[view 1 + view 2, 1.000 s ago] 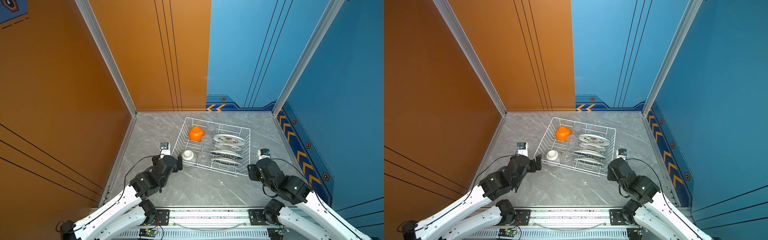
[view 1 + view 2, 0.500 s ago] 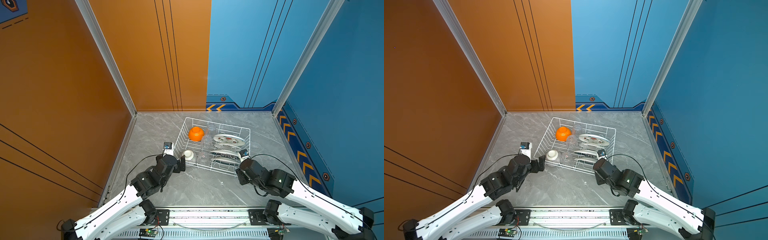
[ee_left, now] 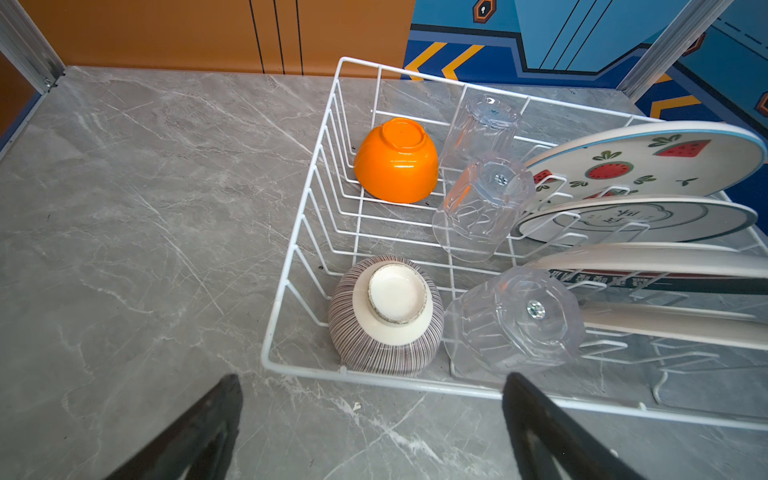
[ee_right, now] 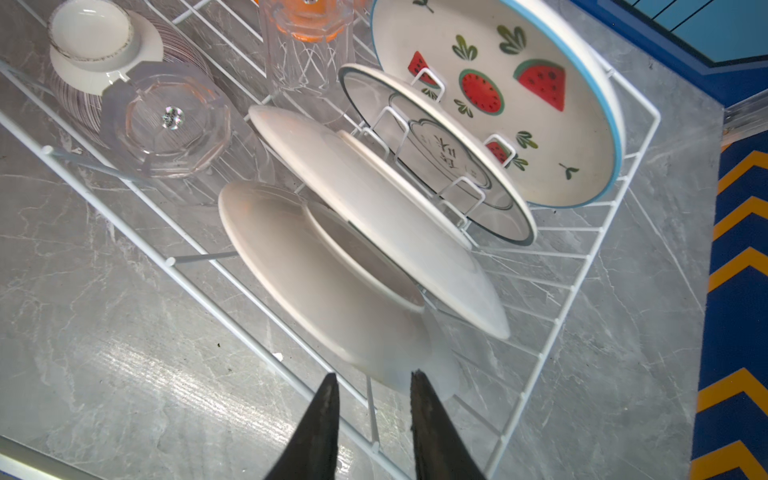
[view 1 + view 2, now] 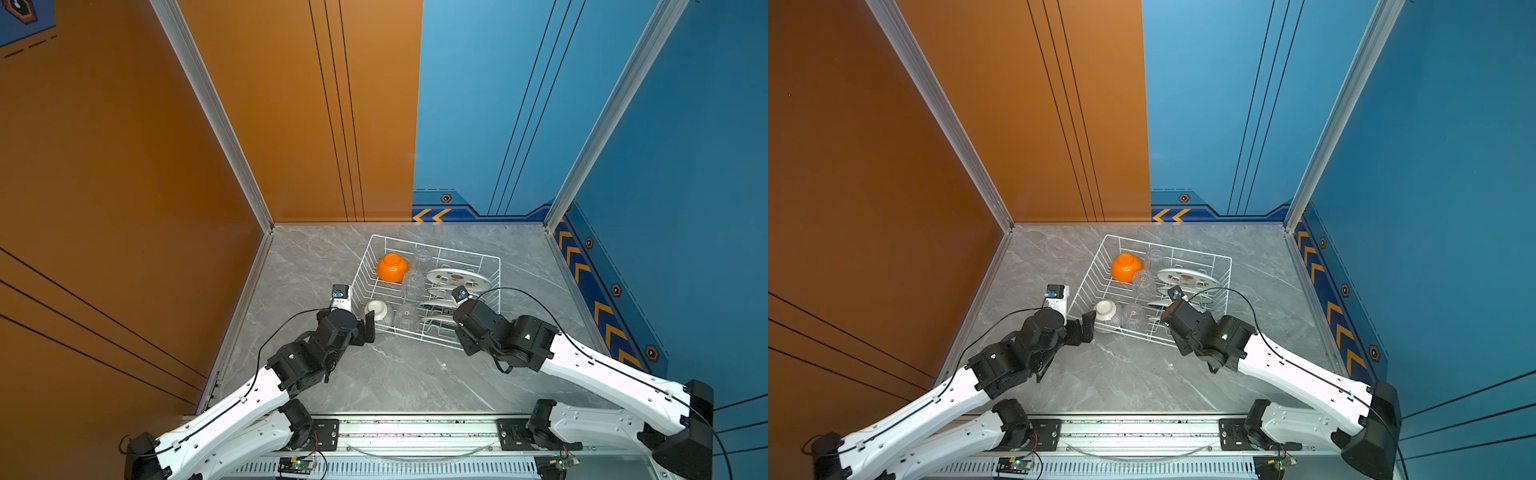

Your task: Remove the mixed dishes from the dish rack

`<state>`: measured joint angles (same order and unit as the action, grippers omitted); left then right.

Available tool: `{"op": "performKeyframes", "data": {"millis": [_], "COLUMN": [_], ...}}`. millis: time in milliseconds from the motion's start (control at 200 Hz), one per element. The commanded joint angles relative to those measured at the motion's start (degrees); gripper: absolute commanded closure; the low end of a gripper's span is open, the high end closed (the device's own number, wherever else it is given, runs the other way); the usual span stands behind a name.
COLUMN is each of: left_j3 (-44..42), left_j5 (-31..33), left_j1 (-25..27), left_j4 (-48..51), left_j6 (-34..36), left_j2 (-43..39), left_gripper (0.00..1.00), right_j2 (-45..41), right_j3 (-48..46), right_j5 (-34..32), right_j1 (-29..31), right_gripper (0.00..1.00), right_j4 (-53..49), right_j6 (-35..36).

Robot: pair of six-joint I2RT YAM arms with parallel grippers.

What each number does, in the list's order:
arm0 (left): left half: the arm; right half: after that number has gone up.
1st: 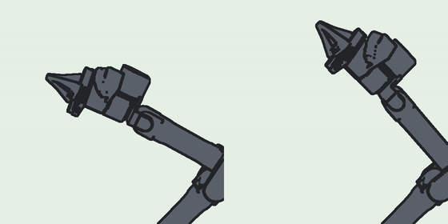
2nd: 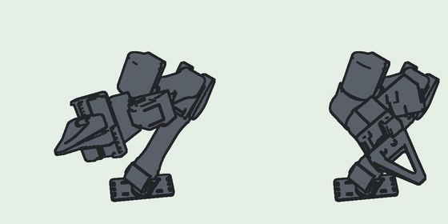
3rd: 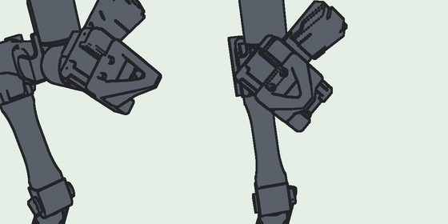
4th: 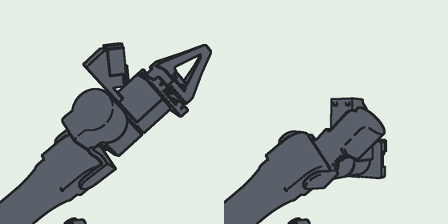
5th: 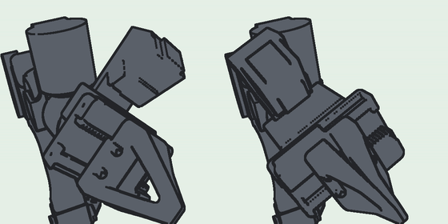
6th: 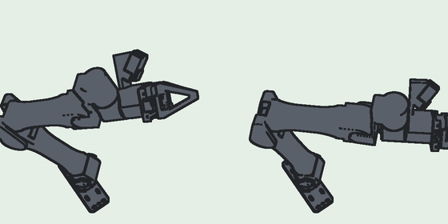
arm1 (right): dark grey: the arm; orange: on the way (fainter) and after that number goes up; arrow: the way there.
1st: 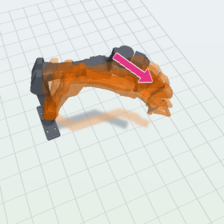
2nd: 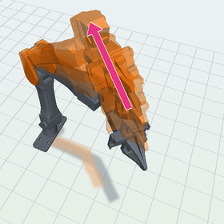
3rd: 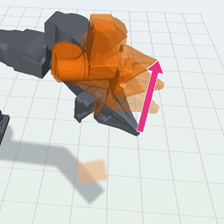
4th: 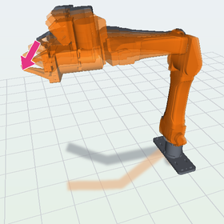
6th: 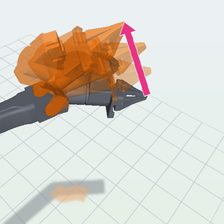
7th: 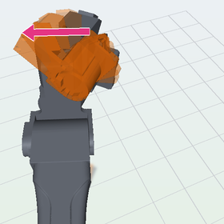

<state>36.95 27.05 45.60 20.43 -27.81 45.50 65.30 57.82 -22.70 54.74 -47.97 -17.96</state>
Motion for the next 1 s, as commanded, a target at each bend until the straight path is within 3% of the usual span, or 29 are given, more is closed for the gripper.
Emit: {"op": "performKeyframes", "data": {"millis": [0, 380, 991], "left_j3": [-1.3, -3.0, -4.4], "left_j5": [0.3, 0.3, 1.1], "left_j1": [0.5, 0.5, 0.5], "left_j4": [-0.8, -1.1, -0.8], "left_j6": [0.9, 0.6, -0.2], "left_j2": [-1.3, -3.8, -5.1], "left_gripper": [0.02, 0.02, 0.02], "right_j2": [1.3, 4.5, 14.3], "right_j3": [1.6, 2.4, 5.2], "right_j5": [1.4, 4.2, -2.3], "right_j1": [-0.4, -2.9, -2.1], "right_gripper": [0.71, 0.67, 0.72], "right_j4": [-1.1, -0.8, -0.9], "right_j6": [3.7, 6.4, 9.8]}}
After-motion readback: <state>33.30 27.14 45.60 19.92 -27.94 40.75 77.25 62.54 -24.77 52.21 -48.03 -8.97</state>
